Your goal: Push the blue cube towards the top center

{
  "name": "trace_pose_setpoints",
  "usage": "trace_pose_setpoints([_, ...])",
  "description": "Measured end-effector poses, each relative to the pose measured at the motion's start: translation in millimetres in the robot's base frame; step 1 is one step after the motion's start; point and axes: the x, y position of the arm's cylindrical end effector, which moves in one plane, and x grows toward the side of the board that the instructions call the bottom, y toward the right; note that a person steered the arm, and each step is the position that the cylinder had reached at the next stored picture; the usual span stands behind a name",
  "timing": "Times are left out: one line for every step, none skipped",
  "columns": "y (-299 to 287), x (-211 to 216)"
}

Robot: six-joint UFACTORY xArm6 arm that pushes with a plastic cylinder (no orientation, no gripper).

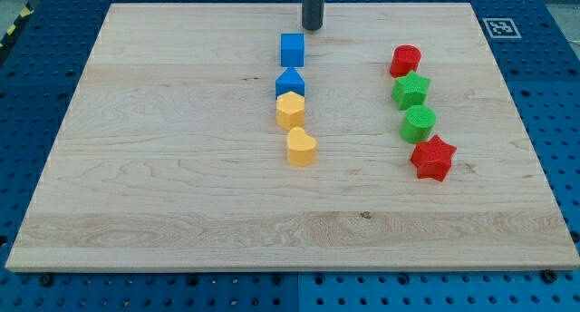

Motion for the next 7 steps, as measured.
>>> trace_pose_setpoints([0.0,0.0])
trace_pose_setpoints([3.3,0.0])
trace_pose_setpoints([3.3,0.0])
trace_pose_setpoints([-21.3,-0.9])
trace_pose_setpoints([-80.5,-0.3])
trace_pose_setpoints([-110.8,36.1])
trace_pose_setpoints([-110.9,99.8])
